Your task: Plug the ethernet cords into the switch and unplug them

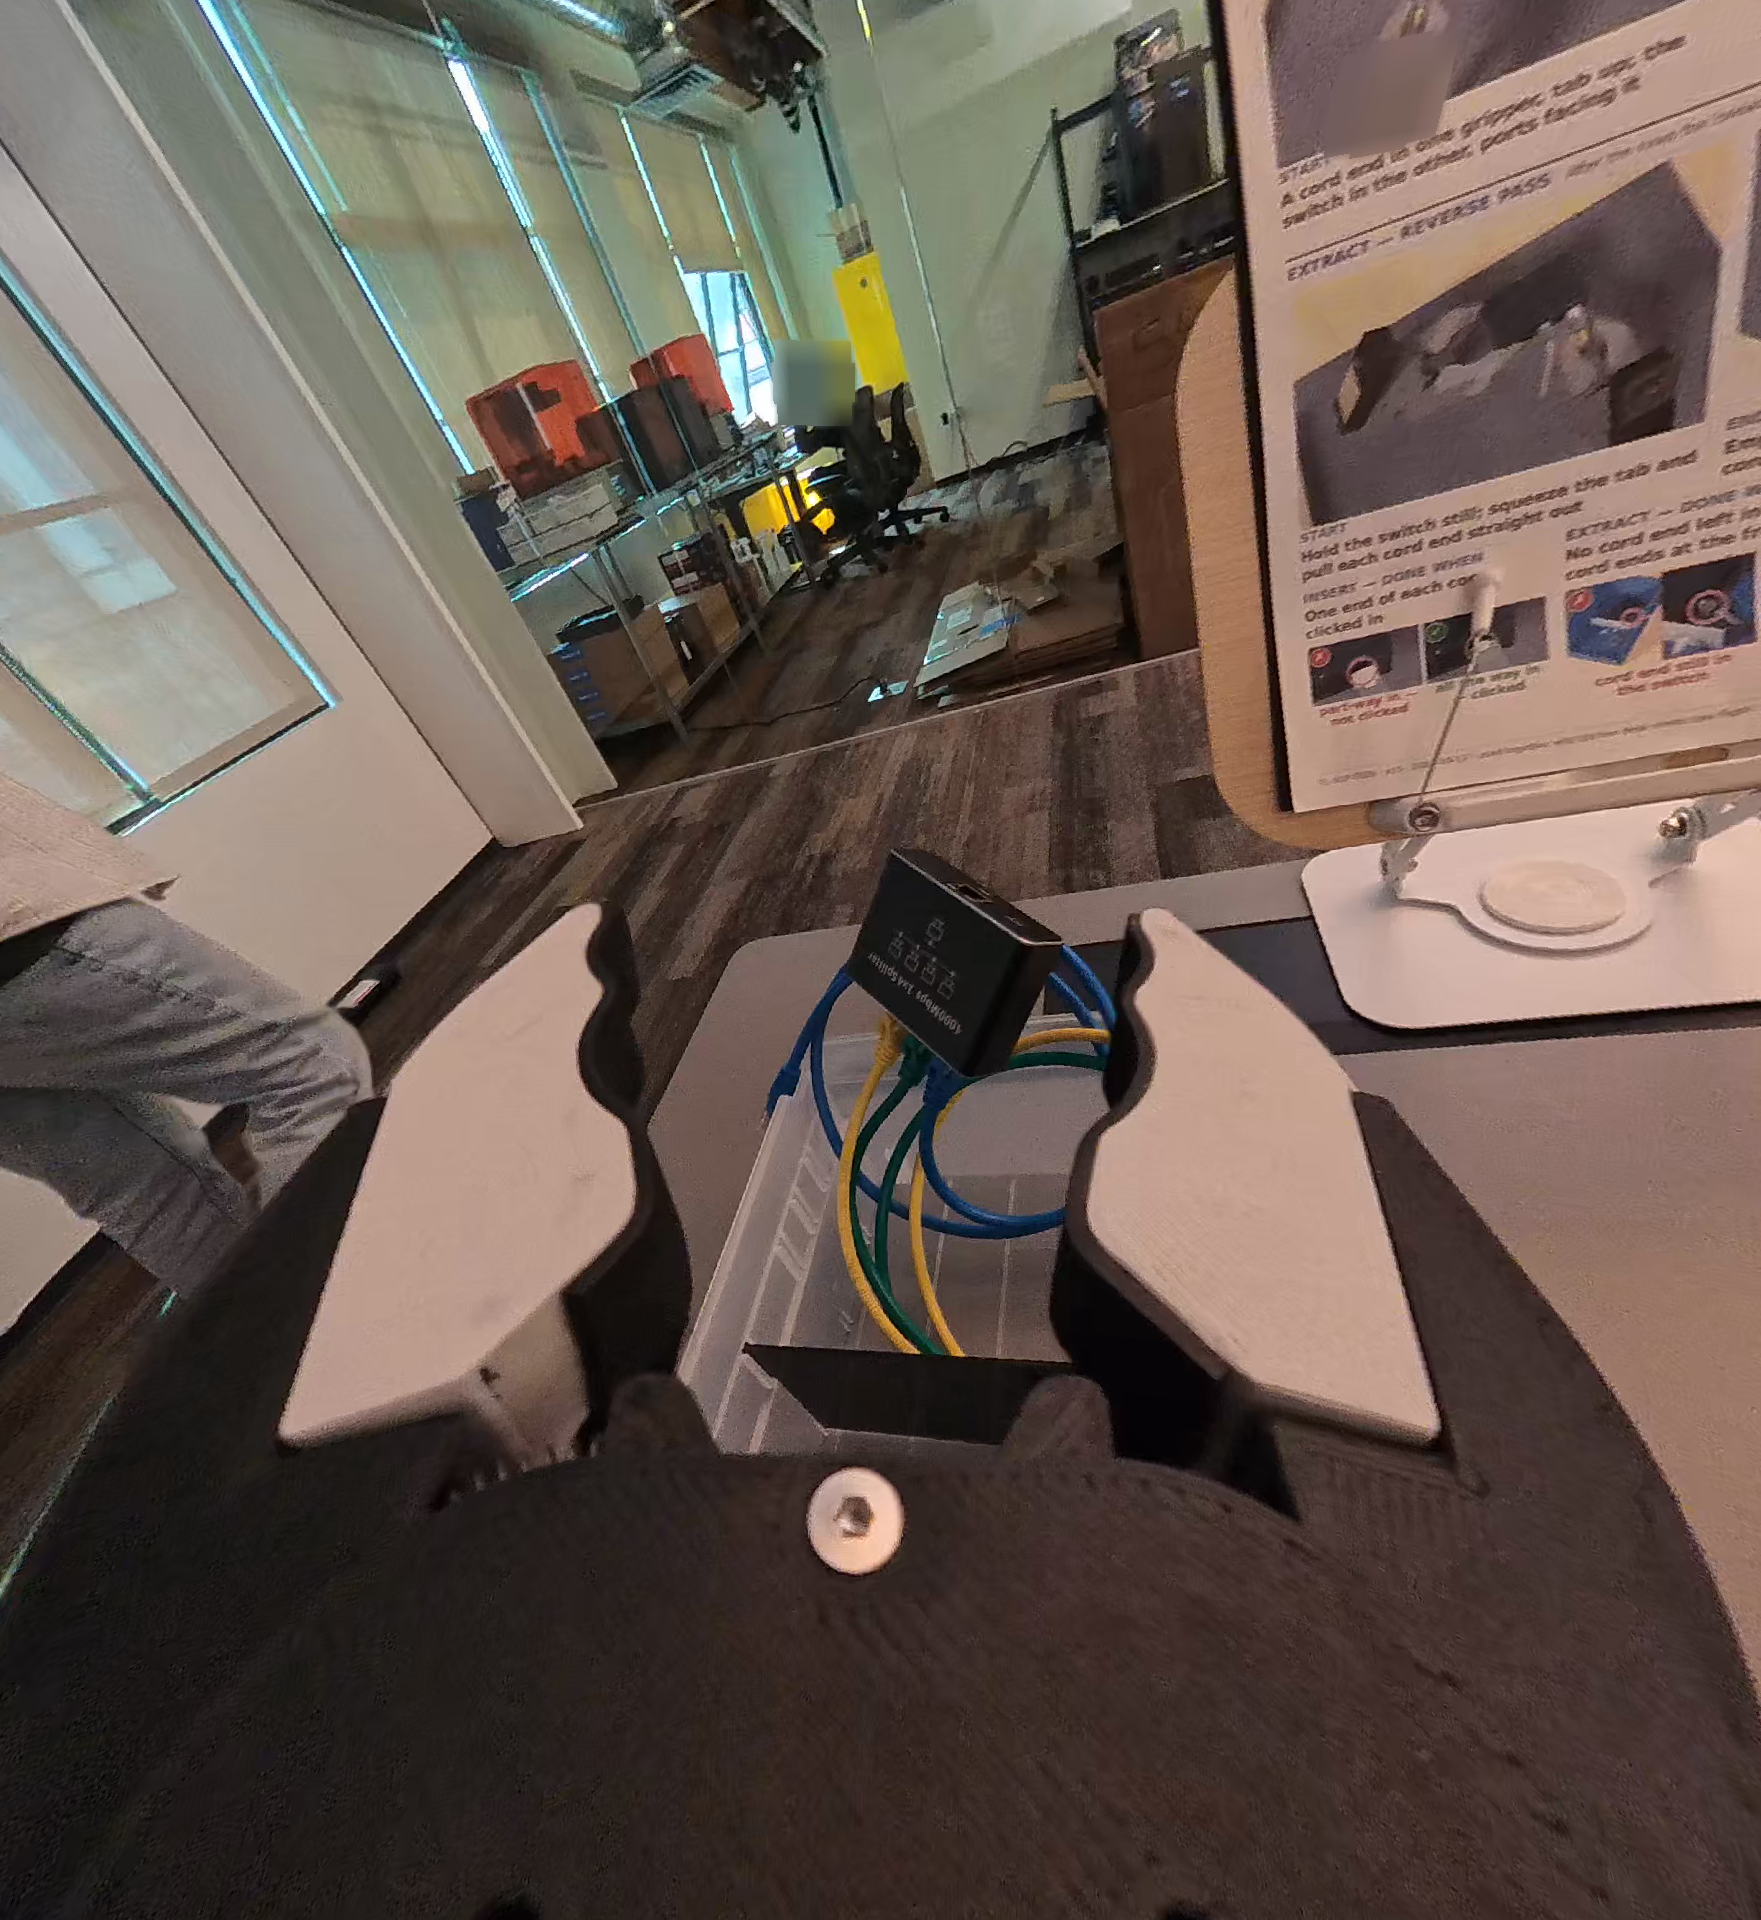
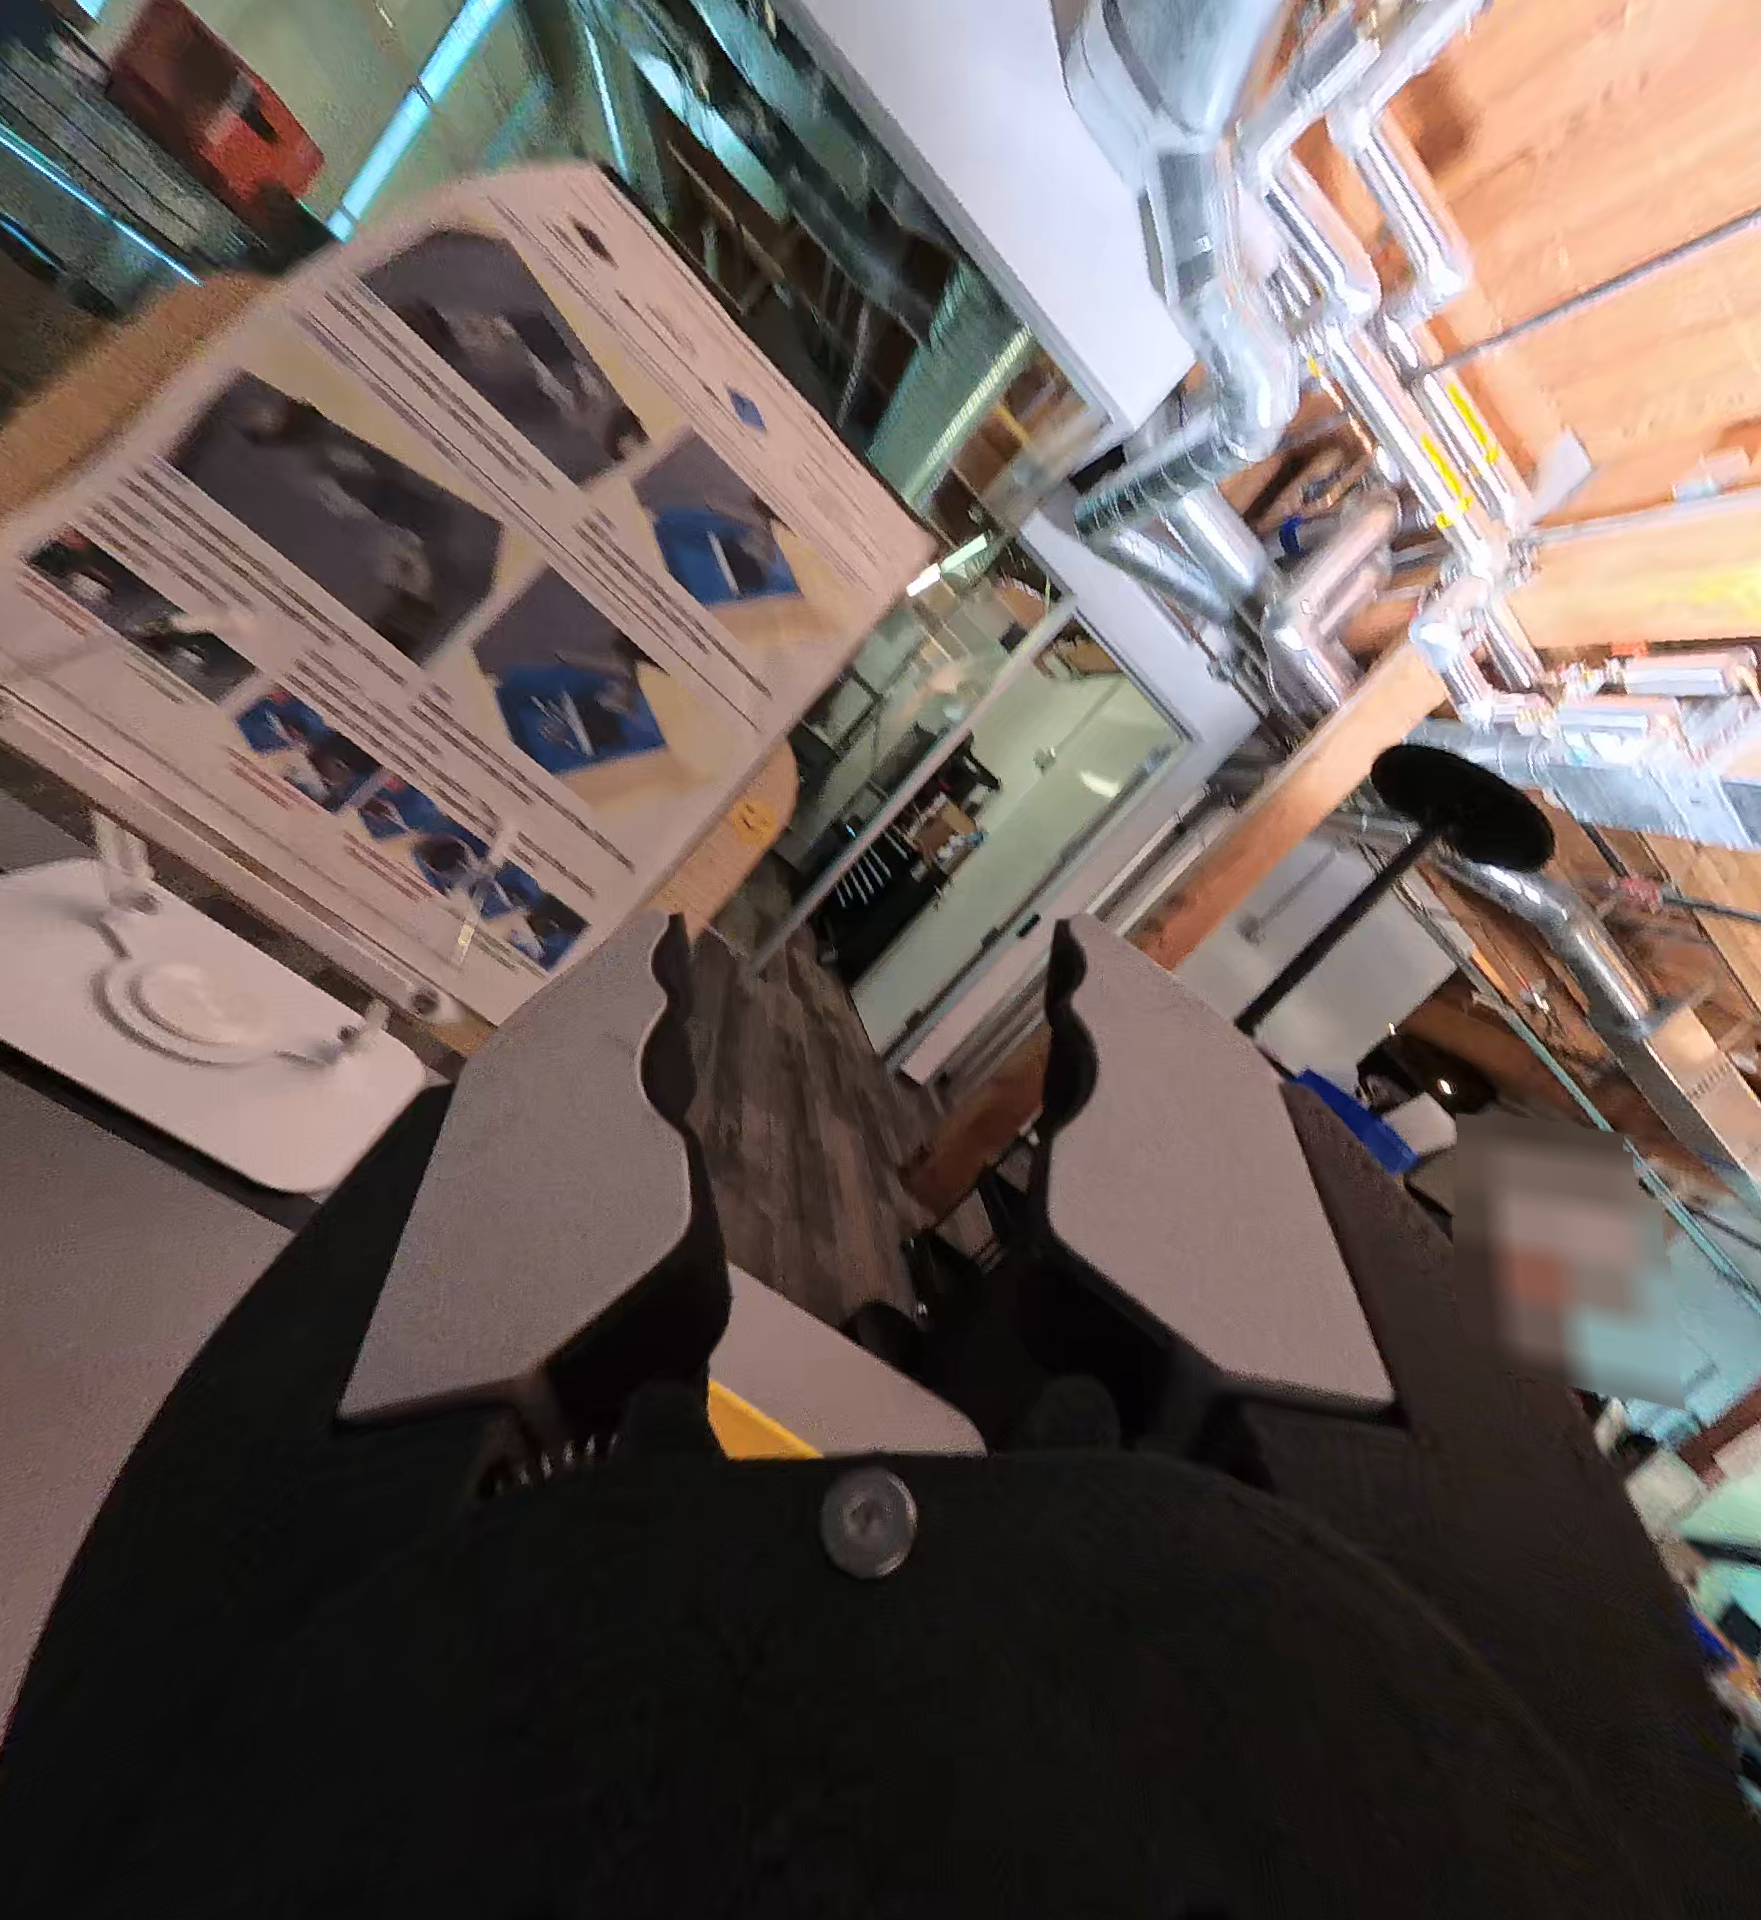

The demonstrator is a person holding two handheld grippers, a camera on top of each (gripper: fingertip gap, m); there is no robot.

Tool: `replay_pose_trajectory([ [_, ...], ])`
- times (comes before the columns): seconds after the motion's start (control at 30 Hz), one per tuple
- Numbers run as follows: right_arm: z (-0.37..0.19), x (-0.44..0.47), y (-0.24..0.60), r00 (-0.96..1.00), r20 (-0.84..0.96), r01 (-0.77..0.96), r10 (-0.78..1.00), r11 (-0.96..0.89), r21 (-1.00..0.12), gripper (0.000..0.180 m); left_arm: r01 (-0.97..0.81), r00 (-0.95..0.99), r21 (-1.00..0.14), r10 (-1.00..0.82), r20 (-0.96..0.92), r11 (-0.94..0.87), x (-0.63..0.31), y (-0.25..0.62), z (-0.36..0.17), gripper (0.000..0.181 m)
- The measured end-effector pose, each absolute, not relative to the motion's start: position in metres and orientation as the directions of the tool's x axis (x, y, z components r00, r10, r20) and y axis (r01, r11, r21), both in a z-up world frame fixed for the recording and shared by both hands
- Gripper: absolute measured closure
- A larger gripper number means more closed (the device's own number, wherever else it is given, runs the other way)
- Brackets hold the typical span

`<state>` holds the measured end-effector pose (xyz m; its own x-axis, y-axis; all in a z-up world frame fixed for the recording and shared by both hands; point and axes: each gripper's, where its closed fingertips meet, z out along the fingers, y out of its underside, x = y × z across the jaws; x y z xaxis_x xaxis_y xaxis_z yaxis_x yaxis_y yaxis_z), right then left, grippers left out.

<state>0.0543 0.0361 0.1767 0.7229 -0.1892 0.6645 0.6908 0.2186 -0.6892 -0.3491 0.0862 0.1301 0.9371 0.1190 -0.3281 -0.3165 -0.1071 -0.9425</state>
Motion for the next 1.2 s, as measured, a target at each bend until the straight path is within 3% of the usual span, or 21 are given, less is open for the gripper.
replay_pose_trajectory([
  [0.13,0.179,0.019,0.036,0.705,0.692,0.703,-0.156,0.283,-0.653,0.115,-0.338,0.932,-0.935,0.103,-0.349,-0.107,-0.348,0.088,0.129,0.09],
  [0.3,0.164,0.01,0.048,0.754,0.657,0.628,-0.001,0.293,-0.721,0.115,-0.322,0.945,-0.935,0.018,-0.328,-0.146,-0.374,0.09,0.11,0.084],
  [0.43,0.143,0.022,0.062,0.726,0.686,0.659,0.053,0.235,-0.715,0.115,-0.263,0.965,-0.946,-0.056,-0.257,-0.188,-0.385,0.092,0.091,0.067],
  [0.53,0.13,0.032,0.074,0.752,0.654,0.634,0.087,0.177,-0.752,0.113,-0.327,0.945,-0.938,-0.039,-0.325,-0.112,-0.38,0.111,0.089,0.068],
  [0.6,0.127,0.037,0.078,0.769,0.635,0.62,0.076,0.155,-0.769,0.113,-0.388,0.92,-0.908,-0.01,-0.392,-0.159,-0.376,0.13,0.079,0.065],
  [0.83,0.128,0.033,0.078,0.77,0.637,0.624,0.041,0.161,-0.764,0.113,-0.534,0.786,-0.804,0.195,-0.586,-0.263,-0.376,0.193,0.046,0.076],
  [1.2,0.13,0.037,0.077,0.782,0.622,0.609,0.044,0.163,-0.776,0.114,-0.598,0.678,-0.688,0.197,-0.708,-0.411,-0.384,0.236,0.001,0.087],
])
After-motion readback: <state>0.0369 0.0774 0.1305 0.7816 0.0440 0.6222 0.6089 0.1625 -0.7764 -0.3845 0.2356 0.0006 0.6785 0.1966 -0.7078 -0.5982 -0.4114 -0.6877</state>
